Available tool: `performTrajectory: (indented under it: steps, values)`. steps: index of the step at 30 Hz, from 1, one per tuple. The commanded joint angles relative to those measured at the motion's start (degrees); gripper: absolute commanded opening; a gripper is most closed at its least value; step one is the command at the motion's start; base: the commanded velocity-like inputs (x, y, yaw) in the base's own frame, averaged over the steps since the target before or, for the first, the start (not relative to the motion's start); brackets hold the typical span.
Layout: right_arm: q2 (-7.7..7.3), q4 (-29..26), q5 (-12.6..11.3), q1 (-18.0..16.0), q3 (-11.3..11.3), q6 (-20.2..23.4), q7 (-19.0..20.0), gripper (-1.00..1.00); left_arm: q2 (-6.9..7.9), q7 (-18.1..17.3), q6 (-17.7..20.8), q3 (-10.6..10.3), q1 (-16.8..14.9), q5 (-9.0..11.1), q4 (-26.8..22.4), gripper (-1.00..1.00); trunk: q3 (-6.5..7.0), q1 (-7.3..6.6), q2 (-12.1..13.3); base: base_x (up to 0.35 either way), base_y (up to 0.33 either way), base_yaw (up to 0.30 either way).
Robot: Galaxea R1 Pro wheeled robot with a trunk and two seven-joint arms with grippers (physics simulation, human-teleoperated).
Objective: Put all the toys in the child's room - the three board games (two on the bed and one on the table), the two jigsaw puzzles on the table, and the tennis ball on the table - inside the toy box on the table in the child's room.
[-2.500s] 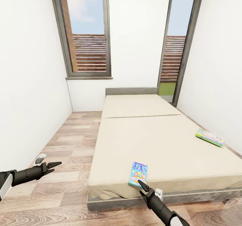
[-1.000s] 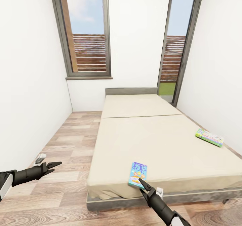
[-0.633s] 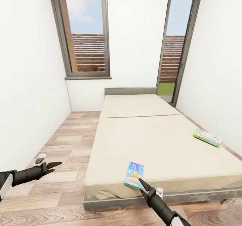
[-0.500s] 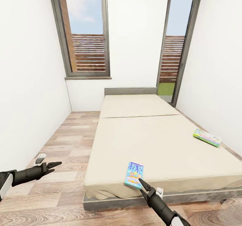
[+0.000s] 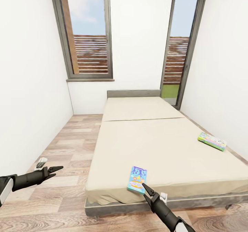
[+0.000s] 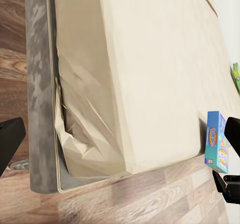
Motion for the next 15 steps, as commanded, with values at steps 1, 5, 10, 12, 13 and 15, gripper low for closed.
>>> performTrajectory:
  steps: [1, 5, 10, 12, 13, 15]
  values:
    - [0.06, 0.0, -0.1, 0.0, -0.3, 0.5, 0.1, 1.00, 0.00, -0.1, 0.4, 0.1, 0.0, 0.2, 0.0, 1.00, -0.06, -0.01, 0.0, 0.000, -0.003, 0.000]
    - [0.07, 0.0, -0.1, 0.0, -0.3, 0.5, 0.1, 1.00, 0.00, -0.1, 0.4, 0.1, 0.0, 0.2, 0.0, 1.00, -0.06, -0.01, 0.0, 0.000, -0.001, 0.000]
    - [0.07, 0.0, -0.1, -0.1, -0.3, 0.5, -0.1, 1.00, 0.00, -0.1, 0.4, 0.1, 0.0, 0.2, 0.0, 1.00, -0.06, -0.01, 0.0, 0.000, 0.000, 0.000]
    - [0.07, 0.0, -0.1, -0.1, -0.3, 0.5, -0.3, 1.00, 0.00, -0.1, 0.4, 0.1, 0.0, 0.2, 0.0, 1.00, -0.06, -0.01, 0.0, 0.000, 0.000, 0.000]
    - [0.07, 0.0, -0.1, -0.1, -0.3, 0.5, -0.4, 1.00, 0.00, -0.1, 0.4, 0.1, 0.0, 0.2, 0.0, 1.00, -0.06, -0.01, 0.0, 0.000, 0.000, 0.000]
    - [0.07, 0.0, -0.1, -0.1, -0.3, 0.5, -0.4, 1.00, 0.00, -0.1, 0.4, 0.1, 0.0, 0.2, 0.0, 1.00, -0.06, -0.01, 0.0, 0.000, 0.000, 0.000]
